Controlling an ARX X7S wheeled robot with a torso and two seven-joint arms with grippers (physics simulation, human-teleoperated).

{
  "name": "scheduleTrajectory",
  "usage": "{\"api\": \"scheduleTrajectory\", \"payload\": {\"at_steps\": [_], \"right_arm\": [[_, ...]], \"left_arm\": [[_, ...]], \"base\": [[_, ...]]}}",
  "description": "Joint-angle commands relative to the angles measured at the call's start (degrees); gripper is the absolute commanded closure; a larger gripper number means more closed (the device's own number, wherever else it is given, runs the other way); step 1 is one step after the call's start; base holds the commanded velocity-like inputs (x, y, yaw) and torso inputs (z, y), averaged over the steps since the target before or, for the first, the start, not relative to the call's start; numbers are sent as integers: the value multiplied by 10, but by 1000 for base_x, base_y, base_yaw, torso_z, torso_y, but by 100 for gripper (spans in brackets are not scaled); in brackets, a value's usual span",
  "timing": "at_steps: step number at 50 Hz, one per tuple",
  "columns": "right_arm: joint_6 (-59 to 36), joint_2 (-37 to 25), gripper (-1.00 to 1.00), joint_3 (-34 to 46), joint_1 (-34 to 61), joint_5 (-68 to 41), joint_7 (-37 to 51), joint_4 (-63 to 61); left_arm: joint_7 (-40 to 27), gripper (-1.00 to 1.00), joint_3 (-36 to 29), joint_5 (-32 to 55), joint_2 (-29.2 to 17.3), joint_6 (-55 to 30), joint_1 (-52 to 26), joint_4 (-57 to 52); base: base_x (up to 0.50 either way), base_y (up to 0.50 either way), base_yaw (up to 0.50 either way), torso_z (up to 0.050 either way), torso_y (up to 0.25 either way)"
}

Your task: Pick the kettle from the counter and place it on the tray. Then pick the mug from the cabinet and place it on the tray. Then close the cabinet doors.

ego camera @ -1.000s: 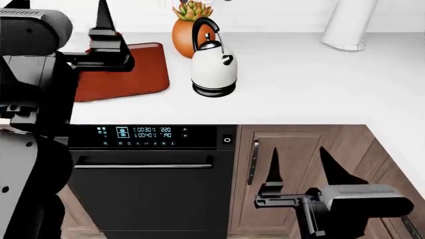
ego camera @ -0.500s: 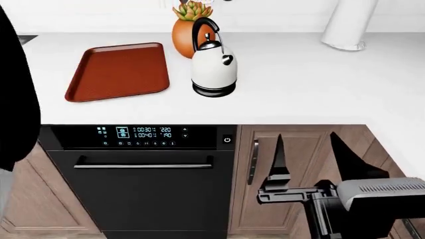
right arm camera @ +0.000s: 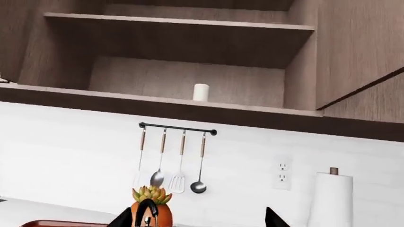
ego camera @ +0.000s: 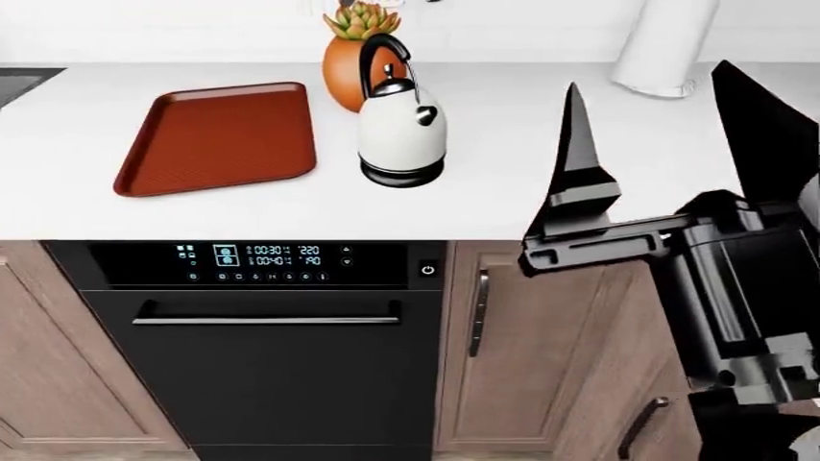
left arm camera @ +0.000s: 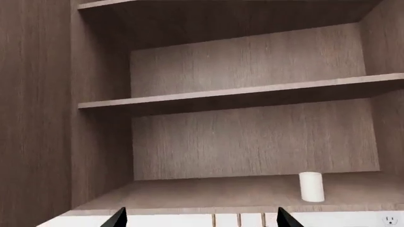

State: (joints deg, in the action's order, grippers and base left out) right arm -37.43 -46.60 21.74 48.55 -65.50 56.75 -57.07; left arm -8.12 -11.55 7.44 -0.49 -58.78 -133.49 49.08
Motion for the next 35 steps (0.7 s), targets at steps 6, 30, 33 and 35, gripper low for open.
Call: {"api": "scheduleTrajectory", "payload": {"at_steps": [6,30,33,35], "right_arm": [[-33,-102,-100,31,254,-255,121,23],[-35,-111,-100,29,244,-243,114,29],[-38,-109,-100,32,243,-240,112,27],[-38,-108,-100,34,238,-235,110,27]], "left_arm": [[-8,-100,-6,25,5,-17,-15,1],[-10,-100,-46,68,5,4,-15,15],[-10,-100,-47,71,5,3,-15,14],[-9,-100,-48,73,5,1,-15,12]], "base": [[0,-500,0,0,0],[54,-252,0,0,0],[500,0,0,0,0],[500,0,0,0,0]]}}
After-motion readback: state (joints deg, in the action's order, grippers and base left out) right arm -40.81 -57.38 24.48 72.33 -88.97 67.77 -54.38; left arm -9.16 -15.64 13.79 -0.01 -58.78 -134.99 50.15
